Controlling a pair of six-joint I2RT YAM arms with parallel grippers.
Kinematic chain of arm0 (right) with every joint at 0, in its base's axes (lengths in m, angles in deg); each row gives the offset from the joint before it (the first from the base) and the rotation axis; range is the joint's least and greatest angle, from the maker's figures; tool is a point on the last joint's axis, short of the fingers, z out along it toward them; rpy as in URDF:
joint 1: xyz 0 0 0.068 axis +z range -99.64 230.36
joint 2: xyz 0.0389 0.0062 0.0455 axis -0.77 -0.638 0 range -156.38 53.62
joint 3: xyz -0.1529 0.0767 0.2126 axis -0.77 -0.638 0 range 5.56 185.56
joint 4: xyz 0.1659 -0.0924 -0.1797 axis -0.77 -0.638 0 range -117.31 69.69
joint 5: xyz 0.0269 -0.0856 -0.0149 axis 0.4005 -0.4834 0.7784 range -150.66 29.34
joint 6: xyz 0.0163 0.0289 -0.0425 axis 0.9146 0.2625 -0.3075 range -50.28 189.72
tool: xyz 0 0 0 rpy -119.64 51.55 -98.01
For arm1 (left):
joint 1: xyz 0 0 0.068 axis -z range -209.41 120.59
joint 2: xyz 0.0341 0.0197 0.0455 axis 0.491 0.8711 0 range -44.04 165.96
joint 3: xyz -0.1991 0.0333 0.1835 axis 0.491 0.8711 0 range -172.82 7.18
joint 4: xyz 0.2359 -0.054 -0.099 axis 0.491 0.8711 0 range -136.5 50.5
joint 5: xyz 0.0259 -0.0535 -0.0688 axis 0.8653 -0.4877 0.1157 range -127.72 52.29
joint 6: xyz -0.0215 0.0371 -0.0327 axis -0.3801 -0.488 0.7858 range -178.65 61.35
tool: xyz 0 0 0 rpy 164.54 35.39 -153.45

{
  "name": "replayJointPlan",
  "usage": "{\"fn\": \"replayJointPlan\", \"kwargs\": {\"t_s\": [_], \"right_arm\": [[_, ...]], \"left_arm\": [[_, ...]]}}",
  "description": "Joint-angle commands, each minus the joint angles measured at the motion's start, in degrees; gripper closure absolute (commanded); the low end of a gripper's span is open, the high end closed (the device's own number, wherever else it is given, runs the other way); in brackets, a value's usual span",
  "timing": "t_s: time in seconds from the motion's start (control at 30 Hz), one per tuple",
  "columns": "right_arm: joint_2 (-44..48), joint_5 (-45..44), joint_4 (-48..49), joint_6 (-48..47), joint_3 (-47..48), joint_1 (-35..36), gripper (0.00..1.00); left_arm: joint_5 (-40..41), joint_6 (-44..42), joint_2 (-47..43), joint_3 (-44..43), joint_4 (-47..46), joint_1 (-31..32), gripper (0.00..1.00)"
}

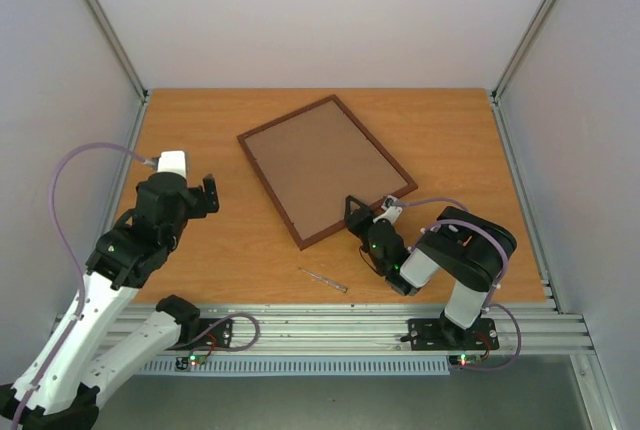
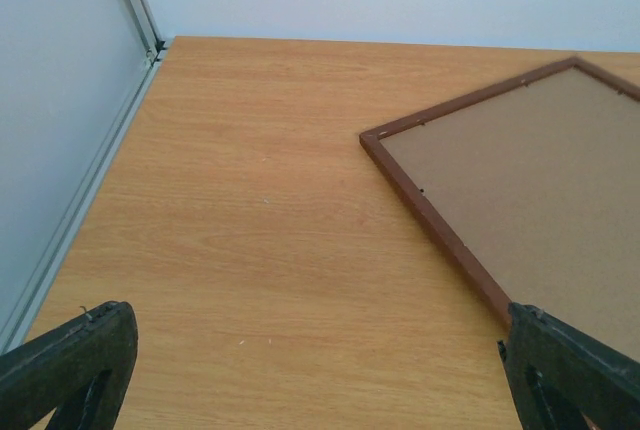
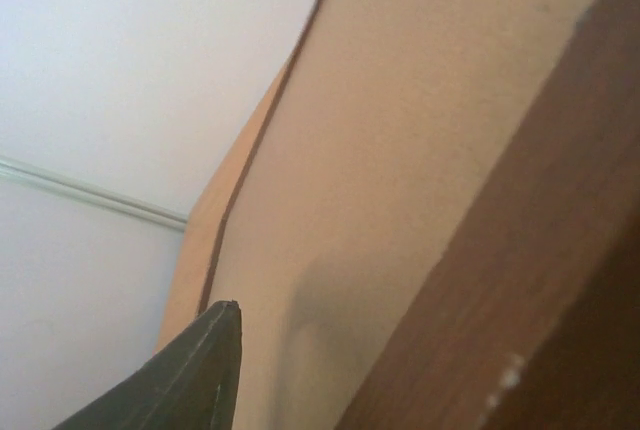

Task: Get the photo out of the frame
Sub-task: Turn over the photo frame at the center of the board.

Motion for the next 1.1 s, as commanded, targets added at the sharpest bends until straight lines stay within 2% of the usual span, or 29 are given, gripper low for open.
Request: {"fn": "replayJointPlan", "kwargs": {"t_s": [0.0, 0.2, 0.3, 0.57, 0.7, 0.83, 1.07], "right_arm": [[-0.38, -1.57, 3.48, -0.79, 0.35, -0.33, 0.54], [-0.06, -0.52, 3.02, -0.52, 0.1, -0.33, 0.47], [1.12, 0.74, -0.5, 1.19, 0.5, -0.33, 0.44], [12.3, 4.46, -27.9, 5.82, 5.01, -0.33, 0.32], [16.28, 6.42, -37.22, 5.2, 6.93, -1.03, 0.25], [18.7, 12.43, -47.94, 4.53, 9.98, -1.99, 0.22], [21.34, 18.61, -63.7, 0.62, 15.34, -2.0, 0.16]], "left_arm": [[0.06, -0.28, 0.58, -0.37, -1.18, -0.15, 0.01], [0.04, -0.29, 1.01, -0.44, -1.06, -0.15, 0.01], [-0.87, 0.38, 1.42, -0.97, -0.57, -0.13, 0.01], [-7.81, 10.06, 5.39, -3.33, 4.4, -0.12, 0.01], [-10.42, 14.43, 5.07, -1.11, 3.32, -0.14, 0.01], [-14.19, 18.29, 5.79, 0.85, 2.03, -0.16, 0.01], [-18.71, 21.42, 7.63, 3.94, -0.39, -0.18, 0.01]]}}
